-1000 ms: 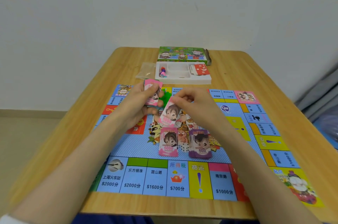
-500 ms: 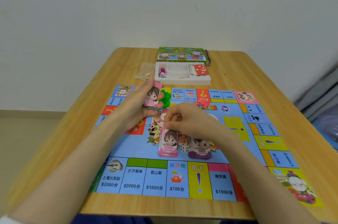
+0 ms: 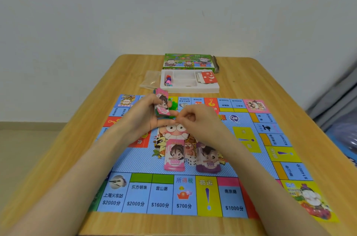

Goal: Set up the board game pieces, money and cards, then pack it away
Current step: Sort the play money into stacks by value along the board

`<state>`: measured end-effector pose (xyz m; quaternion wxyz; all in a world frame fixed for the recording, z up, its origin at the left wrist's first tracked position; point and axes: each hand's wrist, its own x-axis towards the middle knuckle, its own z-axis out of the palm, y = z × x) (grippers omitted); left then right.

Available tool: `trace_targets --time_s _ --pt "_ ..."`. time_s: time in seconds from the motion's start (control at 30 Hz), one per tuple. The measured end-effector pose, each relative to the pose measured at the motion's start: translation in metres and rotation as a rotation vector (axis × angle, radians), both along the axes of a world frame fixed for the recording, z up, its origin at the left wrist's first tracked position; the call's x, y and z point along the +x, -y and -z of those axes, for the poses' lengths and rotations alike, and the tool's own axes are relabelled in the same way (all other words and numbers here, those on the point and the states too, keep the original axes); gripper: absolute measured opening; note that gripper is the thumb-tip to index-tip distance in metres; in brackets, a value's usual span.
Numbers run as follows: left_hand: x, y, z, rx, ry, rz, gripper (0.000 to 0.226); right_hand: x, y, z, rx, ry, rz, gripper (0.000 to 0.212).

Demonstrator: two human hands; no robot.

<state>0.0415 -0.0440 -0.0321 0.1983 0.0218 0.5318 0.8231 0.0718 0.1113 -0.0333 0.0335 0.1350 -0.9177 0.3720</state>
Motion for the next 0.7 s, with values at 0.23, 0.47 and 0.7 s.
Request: trace_targets --time_s 0.23,0.47,0.7 --pt "0.0051 -0.0023 -0.0007 -0.005 -0.037 0.125 0.026 -0.0002 0.0 -0.0038 -0.36 -0.047 0.147 0.013" --pt "0.0105 -0.0035 -0.0024 -0.145 -0.169 0.186 0.029 0.0058 0.0031 -0.0066 -0.487 -0.157 0.138 0.019" --pt "0.0103 -0.0013 -0.0019 -0.183 -0.2 0.177 0.03 0.0059 0.0027 -0.0057 -0.456 -0.244 0.158 0.017"
